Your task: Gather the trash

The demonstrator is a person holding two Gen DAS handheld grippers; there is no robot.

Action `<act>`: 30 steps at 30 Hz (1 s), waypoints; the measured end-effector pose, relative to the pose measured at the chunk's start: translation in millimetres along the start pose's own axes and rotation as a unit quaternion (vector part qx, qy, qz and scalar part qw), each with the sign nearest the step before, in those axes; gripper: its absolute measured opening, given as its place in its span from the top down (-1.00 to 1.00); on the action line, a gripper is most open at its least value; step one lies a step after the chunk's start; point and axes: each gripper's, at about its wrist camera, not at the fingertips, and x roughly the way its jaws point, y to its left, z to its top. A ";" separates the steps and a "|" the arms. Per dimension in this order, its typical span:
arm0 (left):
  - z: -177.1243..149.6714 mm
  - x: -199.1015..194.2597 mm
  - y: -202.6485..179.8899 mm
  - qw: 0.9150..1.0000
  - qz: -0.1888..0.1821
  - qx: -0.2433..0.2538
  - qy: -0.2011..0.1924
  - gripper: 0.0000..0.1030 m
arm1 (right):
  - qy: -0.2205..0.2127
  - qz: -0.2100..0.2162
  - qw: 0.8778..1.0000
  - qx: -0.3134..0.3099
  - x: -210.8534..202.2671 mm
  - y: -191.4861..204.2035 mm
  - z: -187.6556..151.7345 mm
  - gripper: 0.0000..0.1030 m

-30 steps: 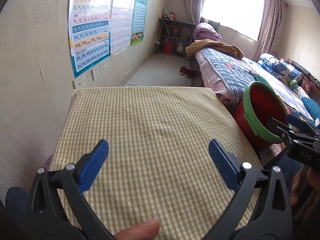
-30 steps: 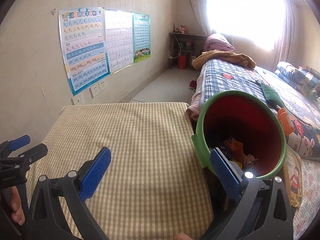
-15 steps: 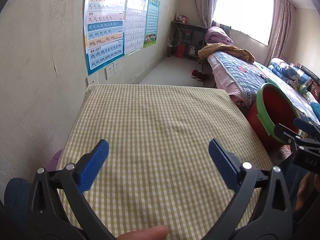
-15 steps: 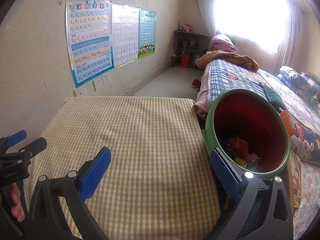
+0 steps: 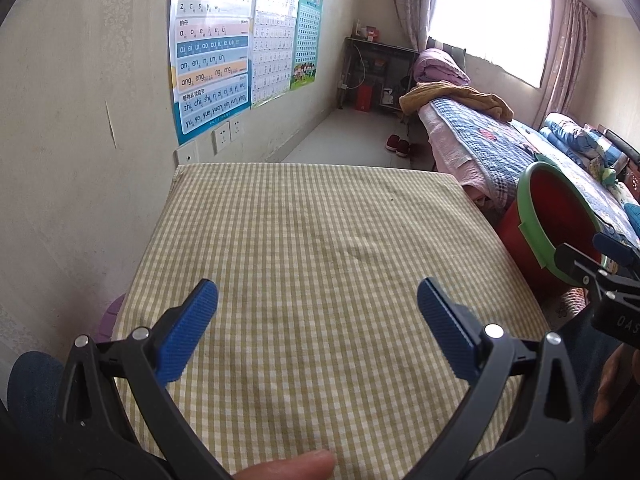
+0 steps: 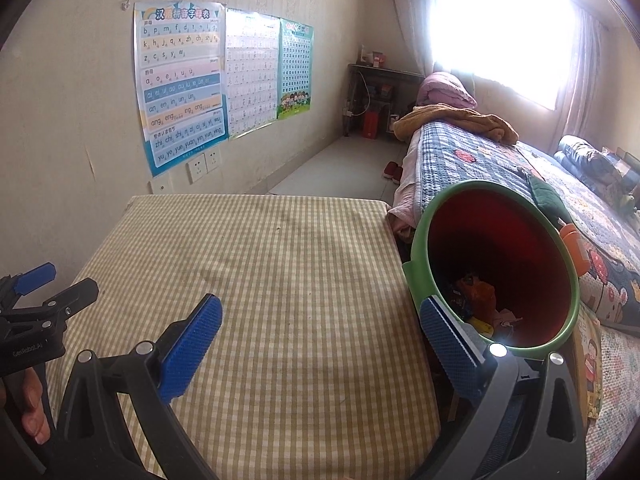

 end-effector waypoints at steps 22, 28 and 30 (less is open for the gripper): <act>-0.6 0.4 -0.5 1.000 0.001 0.001 0.004 -0.90 | 0.005 0.000 1.000 -0.002 2.8 1.6 -1.4 -0.86; -0.1 -0.1 -0.4 1.000 0.001 0.001 0.003 -0.90 | 0.003 0.000 1.000 -0.003 3.0 2.0 -1.8 -0.86; -0.1 -0.1 -0.4 1.000 0.001 0.001 0.003 -0.90 | 0.004 -0.001 1.000 -0.002 3.1 1.9 -2.0 -0.86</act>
